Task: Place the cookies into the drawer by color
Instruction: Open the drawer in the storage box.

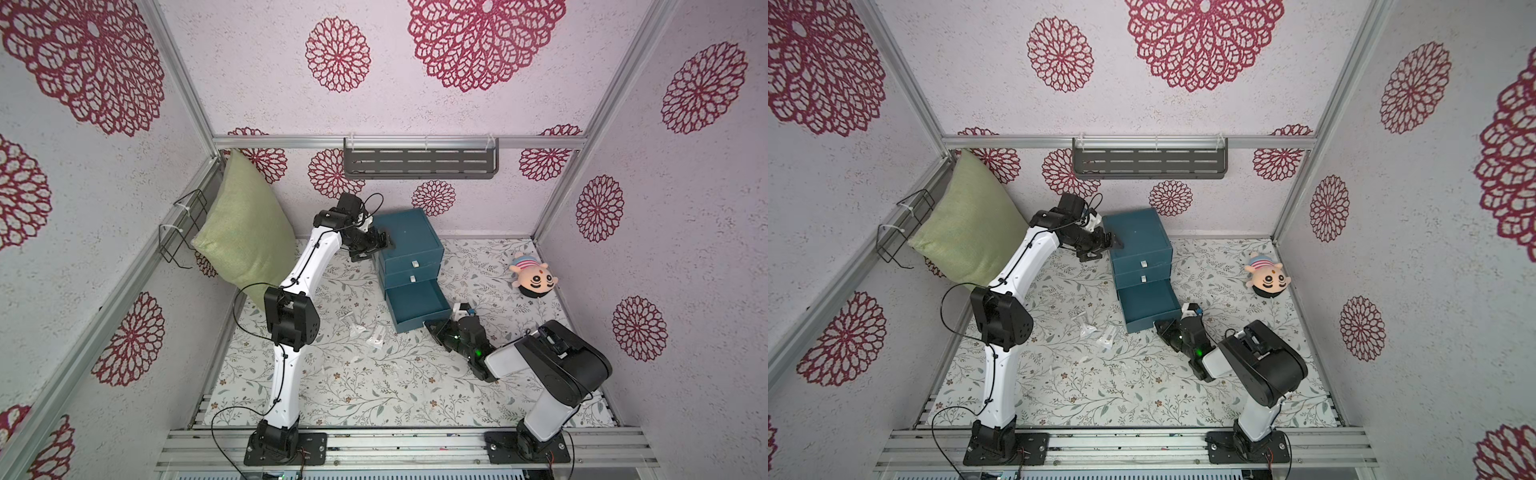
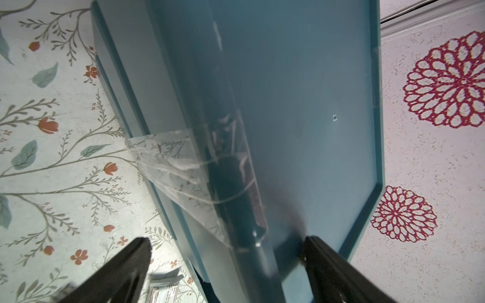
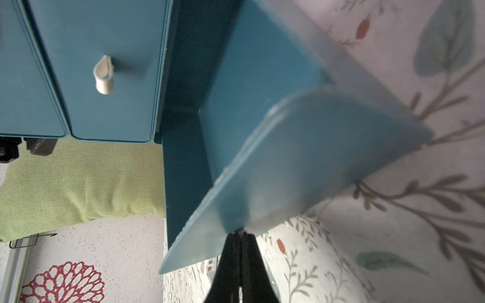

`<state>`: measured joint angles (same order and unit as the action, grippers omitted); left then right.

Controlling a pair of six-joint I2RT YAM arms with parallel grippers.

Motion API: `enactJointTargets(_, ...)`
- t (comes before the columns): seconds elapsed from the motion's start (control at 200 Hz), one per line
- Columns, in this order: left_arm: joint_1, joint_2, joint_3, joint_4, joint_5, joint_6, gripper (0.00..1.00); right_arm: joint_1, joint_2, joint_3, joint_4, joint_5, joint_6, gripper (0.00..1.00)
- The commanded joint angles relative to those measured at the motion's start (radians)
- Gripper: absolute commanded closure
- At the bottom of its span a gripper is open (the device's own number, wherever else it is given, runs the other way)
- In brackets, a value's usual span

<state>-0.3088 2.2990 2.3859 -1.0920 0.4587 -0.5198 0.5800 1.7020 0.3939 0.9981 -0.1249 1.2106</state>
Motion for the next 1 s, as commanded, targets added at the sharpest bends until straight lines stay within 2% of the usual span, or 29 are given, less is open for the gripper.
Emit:
enactJointTargets(0.0,-0.011,0.058,-0.041,-0.072,-0.091,0.028,0.03,0.014,-0.049,-0.027,0.028,0.028,-0.028,1.0)
enactJointTargets(0.28,-0.011,0.055,-0.044,-0.071,-0.092,0.026,0.02,0.024,-0.051,-0.041,0.024,0.036,-0.041,1.0)
enactJointTargets(0.405,-0.01,0.035,-0.044,-0.068,-0.087,0.024,0.03,0.023,-0.063,-0.04,0.012,0.039,-0.059,0.72)
enactJointTargets(0.54,-0.01,-0.013,-0.056,-0.042,-0.065,0.014,0.03,0.024,-0.125,-0.04,-0.049,0.054,-0.095,0.53)
enactJointTargets(0.755,-0.01,-0.156,-0.138,0.04,-0.066,-0.006,0.03,0.024,-0.264,-0.095,-0.119,0.062,-0.132,0.36)
enactJointTargets(0.901,-0.018,-0.258,-0.161,0.046,-0.119,0.002,0.03,0.024,-0.391,-0.109,-0.231,0.044,-0.205,0.21)
enactJointTargets(0.991,-0.021,-0.358,-0.238,0.088,-0.142,-0.023,0.03,0.025,-0.481,-0.112,-0.329,0.036,-0.258,0.09)
